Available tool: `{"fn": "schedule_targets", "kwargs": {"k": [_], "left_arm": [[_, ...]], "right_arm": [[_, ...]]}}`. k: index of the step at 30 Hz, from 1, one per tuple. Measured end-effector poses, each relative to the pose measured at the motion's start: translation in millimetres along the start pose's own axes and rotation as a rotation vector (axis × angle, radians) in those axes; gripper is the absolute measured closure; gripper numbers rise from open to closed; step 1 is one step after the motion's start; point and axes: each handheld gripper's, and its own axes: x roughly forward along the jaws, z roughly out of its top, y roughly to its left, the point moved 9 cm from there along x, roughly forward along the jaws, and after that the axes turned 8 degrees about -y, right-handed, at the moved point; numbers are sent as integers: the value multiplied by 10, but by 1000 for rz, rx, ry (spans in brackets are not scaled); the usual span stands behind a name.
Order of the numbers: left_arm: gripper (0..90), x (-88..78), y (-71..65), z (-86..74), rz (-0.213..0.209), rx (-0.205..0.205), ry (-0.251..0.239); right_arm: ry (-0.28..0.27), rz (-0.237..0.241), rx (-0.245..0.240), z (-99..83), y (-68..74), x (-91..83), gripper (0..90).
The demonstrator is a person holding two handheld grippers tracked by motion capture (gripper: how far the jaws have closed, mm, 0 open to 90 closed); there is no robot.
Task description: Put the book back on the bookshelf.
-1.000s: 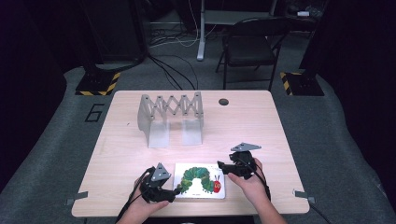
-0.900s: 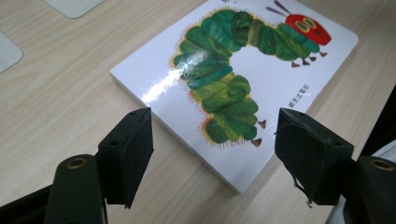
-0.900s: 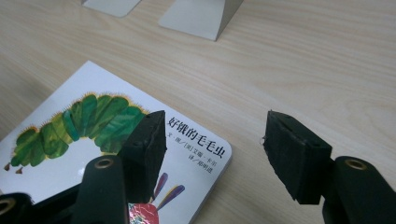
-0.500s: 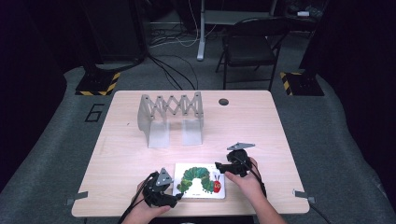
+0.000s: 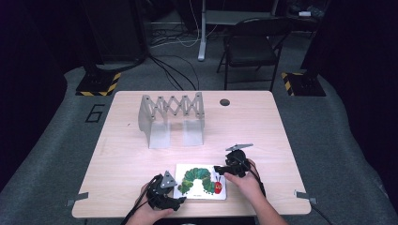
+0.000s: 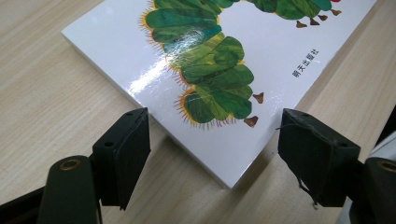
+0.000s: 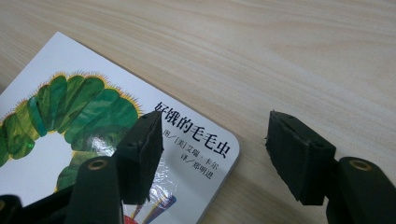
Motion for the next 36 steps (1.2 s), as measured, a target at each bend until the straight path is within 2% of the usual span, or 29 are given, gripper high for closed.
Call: {"fn": "schedule_targets", "kwargs": {"k": [5, 6, 8, 9, 14, 17, 23, 24, 25, 28, 30, 33, 36], "left_arm": [[226, 24, -11, -9, 4, 3, 6], [220, 38, -15, -8, 16, -4, -3], [215, 35, -28, -14, 7, -3, 3], [200, 47, -28, -12, 23, -2, -5], [180, 91, -78, -25, 62, 42, 2], [177, 122, -99, -15, 48, 0, -12], [167, 143, -117, -3, 62, -8, -16], [166, 154, -128, 2, 68, -9, -25], [166, 154, -128, 2, 68, -9, -25], [166, 157, -161, 4, 57, 3, -23], [166, 162, -168, 8, 53, 5, -29], [166, 164, -170, 10, 54, 3, -28], [152, 171, -172, 12, 63, 2, -30]], "right_arm": [[7, 8, 21, -12, -6, 33, 362], [1, 9, 16, -11, -13, 31, 362], [-5, 11, 23, -9, -11, 30, 363], [6, 21, 34, -25, 4, 38, 362], [13, 22, 8, -39, 24, 64, 361], [16, 27, 8, -42, 51, 66, 344], [18, 14, -14, -41, 47, 72, 326], [25, 2, 14, -47, 53, 64, 327], [25, 2, 14, -47, 53, 64, 327], [38, -45, 12, -71, 47, 22, 318], [47, -53, 19, -79, 53, 12, 318], [46, -45, 36, -71, 37, 20, 321], [30, -10, 56, -37, 49, 42, 326]]}}
